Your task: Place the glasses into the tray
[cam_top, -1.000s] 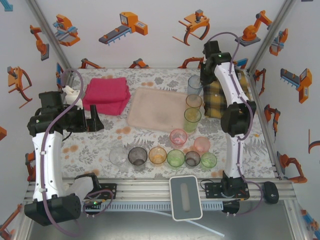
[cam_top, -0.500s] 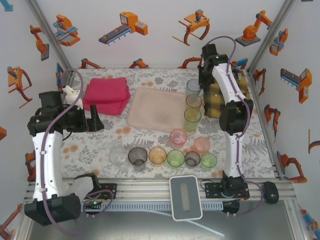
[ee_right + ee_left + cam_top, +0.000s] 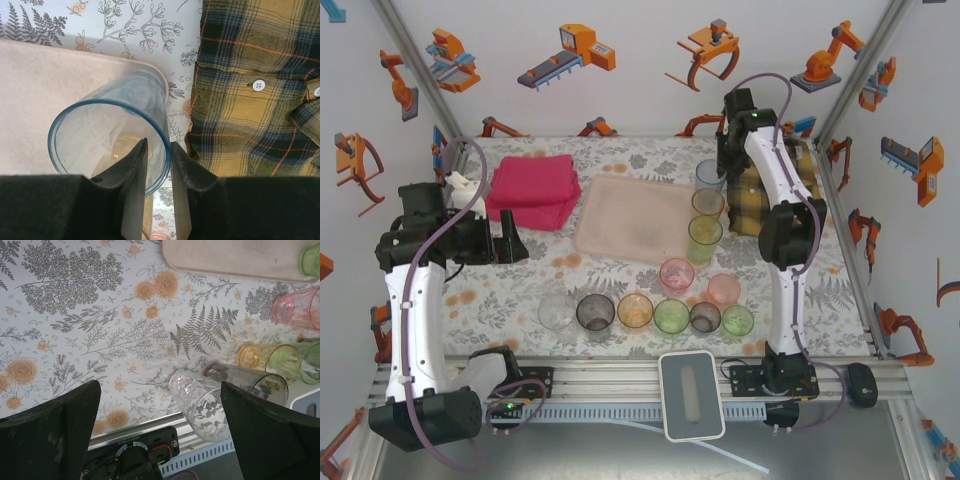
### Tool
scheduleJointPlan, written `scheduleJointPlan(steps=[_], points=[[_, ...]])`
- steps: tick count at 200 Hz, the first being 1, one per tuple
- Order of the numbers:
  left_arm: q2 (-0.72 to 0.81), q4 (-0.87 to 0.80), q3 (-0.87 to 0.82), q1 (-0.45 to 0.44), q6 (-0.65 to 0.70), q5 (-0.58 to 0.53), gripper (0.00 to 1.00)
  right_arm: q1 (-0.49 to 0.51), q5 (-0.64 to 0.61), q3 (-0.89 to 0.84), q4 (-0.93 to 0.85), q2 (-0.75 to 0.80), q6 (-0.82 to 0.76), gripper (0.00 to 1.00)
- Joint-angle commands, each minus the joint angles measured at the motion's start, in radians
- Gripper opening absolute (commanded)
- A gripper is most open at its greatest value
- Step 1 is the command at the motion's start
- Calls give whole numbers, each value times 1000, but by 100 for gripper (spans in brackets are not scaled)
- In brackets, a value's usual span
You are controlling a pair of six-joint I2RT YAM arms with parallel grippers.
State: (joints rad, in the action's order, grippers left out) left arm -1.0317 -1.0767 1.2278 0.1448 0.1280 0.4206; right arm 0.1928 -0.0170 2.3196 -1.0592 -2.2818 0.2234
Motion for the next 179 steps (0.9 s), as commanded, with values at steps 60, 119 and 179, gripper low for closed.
scheduleJointPlan(steps=[60,119,179], points=[[8,0,6,5,1,24,97,-16,-51,66,-53,43,-9,42],[1,0,22,4,-1,17,97,-15,-48,58,-75,243,13,42],[25,4,10,-1,3,13,97,295,11,-307,-21,642,57,41]])
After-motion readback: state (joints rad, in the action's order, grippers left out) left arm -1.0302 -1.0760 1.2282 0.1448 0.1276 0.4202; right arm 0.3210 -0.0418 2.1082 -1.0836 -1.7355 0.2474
